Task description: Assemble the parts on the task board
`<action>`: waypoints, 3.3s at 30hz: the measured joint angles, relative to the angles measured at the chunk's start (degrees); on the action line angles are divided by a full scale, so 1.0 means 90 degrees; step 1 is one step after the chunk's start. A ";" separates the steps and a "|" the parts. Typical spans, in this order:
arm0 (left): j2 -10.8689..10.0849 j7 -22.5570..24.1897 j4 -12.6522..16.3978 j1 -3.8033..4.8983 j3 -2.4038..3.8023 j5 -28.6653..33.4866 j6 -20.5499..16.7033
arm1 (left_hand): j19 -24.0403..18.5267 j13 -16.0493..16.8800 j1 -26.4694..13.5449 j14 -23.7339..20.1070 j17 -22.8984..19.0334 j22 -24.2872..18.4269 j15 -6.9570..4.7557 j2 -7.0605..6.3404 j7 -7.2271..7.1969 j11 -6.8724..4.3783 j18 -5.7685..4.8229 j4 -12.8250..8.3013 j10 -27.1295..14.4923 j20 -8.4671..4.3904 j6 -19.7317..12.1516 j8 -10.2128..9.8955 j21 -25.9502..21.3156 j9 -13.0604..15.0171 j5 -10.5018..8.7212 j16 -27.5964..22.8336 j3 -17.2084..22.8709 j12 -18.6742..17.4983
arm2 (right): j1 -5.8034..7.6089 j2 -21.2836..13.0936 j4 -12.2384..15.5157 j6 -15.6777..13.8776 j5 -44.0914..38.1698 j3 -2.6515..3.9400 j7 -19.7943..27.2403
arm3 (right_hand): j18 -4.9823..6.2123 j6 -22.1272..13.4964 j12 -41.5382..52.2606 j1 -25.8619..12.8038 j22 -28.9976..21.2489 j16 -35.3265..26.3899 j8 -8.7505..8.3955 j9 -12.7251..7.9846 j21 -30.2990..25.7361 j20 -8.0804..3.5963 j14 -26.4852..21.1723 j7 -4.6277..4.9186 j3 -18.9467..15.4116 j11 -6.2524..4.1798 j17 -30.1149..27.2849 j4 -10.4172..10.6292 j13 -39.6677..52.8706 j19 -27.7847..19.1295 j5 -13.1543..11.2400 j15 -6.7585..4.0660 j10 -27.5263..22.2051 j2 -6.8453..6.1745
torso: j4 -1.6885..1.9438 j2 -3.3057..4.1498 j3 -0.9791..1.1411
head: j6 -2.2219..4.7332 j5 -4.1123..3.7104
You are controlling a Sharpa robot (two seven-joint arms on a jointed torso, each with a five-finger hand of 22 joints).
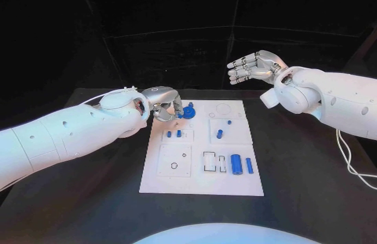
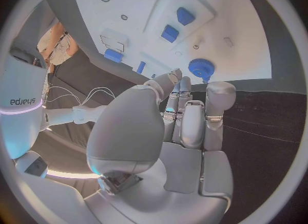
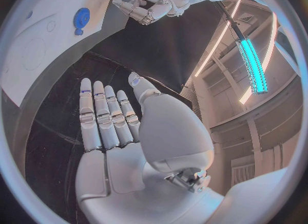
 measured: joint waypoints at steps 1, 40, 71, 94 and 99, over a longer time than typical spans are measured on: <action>-0.0031 -0.0001 -0.0005 -0.0013 0.0001 0.0083 0.0000 | 0.0000 0.0000 0.0000 0.0000 0.0000 0.0000 0.0000 0.0000 0.0000 0.0000 0.0000 0.0000 0.0000 0.0000 0.0000 0.0000 0.0000 0.0000 0.0000 0.0000 0.0000 0.0000 | 0.0000 0.0000 -0.0002 0.0000 0.0000 0.0000 0.0000 | 0.0000 0.0000 0.0000 0.0000 0.0000 0.0000 0.0000 0.0000 0.0000 0.0000 0.0000 0.0000 0.0000 0.0000 0.0000 0.0000 0.0000 0.0000 0.0000 0.0000 0.0000 0.0000 | -0.0001 0.0000 0.0000 | 0.0000 0.0010; 0.0160 0.0118 -0.0928 -0.0494 0.0005 0.1727 -0.0048 | 0.0000 -0.0001 0.0009 0.0000 -0.0006 -0.0046 0.0000 -0.0009 -0.0002 0.0001 0.0000 -0.0002 -0.0001 0.0000 -0.0004 -0.0050 -0.0039 -0.0001 -0.0001 0.0000 -0.0001 -0.0023 | -0.0002 0.0017 -0.0051 0.0008 0.0000 -0.0001 0.0001 | 0.0000 0.0000 0.0000 -0.0025 0.0000 0.0000 0.0000 0.0000 0.0000 0.0025 0.0000 0.0000 -0.0019 0.0000 0.0000 -0.0019 0.0000 0.0025 -0.0037 0.0000 0.0000 0.0025 | -0.0024 0.0010 0.0003 | -0.0017 0.0090; 0.0265 0.0154 -0.0954 -0.0498 0.0017 0.1893 -0.0061 | -0.0001 -0.0001 -0.0101 0.0000 -0.0012 -0.0094 0.0000 -0.0064 0.0021 0.0025 0.0000 0.0052 -0.0025 0.0000 -0.0027 -0.0053 -0.0112 -0.0009 0.0000 -0.0025 -0.0056 -0.0129 | -0.0004 0.0034 -0.0064 0.0018 -0.0001 -0.0001 0.0003 | 0.0000 0.0000 0.0000 -0.0025 0.0000 0.0000 0.0000 0.0000 0.0000 0.0025 0.0000 0.0000 -0.0018 0.0000 0.0000 -0.0018 0.0000 0.0025 -0.0036 0.0000 0.0000 0.0025 | -0.0020 0.0004 0.0005 | -0.0024 0.0030; 0.0414 -0.0018 -0.1137 -0.0496 0.0019 0.1911 0.0097 | -0.0090 -0.0002 -0.0161 -0.0024 -0.0011 -0.0164 0.0024 -0.0121 -0.0002 0.0104 0.0000 0.0087 -0.0333 0.0043 -0.0096 -0.0099 -0.0216 -0.0014 -0.0024 -0.0025 -0.0178 -0.0213 | -0.0004 0.0029 -0.0053 0.0021 -0.0001 -0.0001 0.0004 | 0.0000 0.0000 0.0000 -0.0025 0.0000 0.0000 0.0000 0.0000 0.0000 0.0025 0.0000 0.0000 -0.0018 0.0000 0.0000 -0.0018 0.0000 0.0025 -0.0036 0.0000 0.0000 0.0024 | -0.0020 0.0002 0.0007 | -0.0035 -0.0013; 0.0436 -0.0018 -0.1139 -0.0496 0.0019 0.1899 0.0116 | -0.0090 -0.0002 -0.0162 -0.0023 -0.0011 -0.0164 0.0024 -0.0120 -0.0002 0.0104 0.0000 0.0088 -0.0333 0.0044 -0.0096 -0.0099 -0.0216 -0.0014 -0.0024 -0.0025 -0.0178 -0.0213 | -0.0004 0.0028 -0.0051 0.0021 -0.0001 -0.0001 0.0004 | 0.0000 0.0000 0.0000 -0.0024 0.0000 0.0000 0.0000 0.0000 0.0000 0.0025 0.0000 0.0000 -0.0018 0.0000 0.0000 -0.0018 0.0000 0.0025 -0.0036 0.0000 0.0000 0.0024 | -0.0020 0.0002 0.0007 | -0.0039 -0.0023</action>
